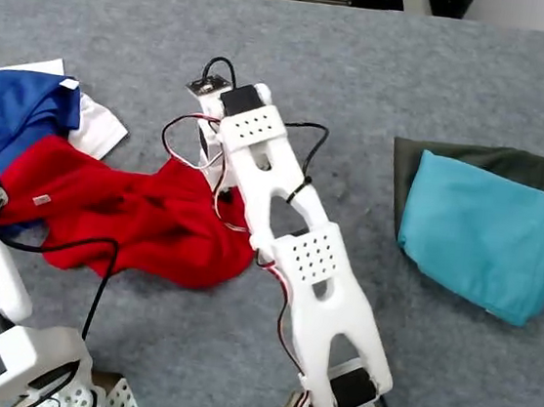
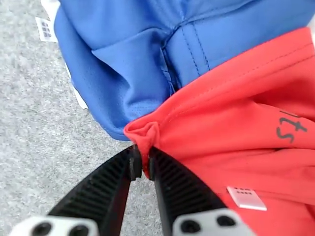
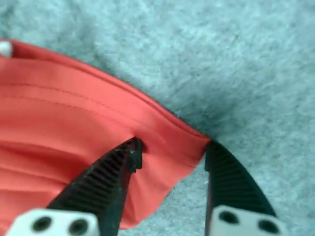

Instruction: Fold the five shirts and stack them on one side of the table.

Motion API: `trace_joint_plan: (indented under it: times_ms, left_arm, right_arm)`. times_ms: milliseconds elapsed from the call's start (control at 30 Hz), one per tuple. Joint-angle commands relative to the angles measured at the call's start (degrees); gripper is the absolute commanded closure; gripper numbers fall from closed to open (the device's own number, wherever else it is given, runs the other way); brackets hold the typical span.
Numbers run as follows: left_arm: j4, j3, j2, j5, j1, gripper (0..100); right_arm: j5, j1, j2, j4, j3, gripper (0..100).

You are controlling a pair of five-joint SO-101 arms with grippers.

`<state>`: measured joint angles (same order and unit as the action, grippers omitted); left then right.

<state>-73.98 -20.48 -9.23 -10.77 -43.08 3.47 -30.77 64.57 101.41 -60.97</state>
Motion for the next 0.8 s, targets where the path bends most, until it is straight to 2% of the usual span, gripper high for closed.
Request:
trace_joint_plan:
  times_ms: [0,367,767]
  left_arm:
    - [0.26,0.09,-2.77,0.53,-0.79,98]
    - [0.18,0.09,-2.95,0.7,-0.88,98]
    - [0.18,0.09,-2.86,0.7,-0.79,98]
  right_arm:
    - [0.35,2.24,-0.22,0.88,-1.01,73.4]
    - [0.62,4.7,-7.52,0.88,-0.04,73.4]
    - [0.79,4.62,-2.59,-0.88,-2.59,73.5]
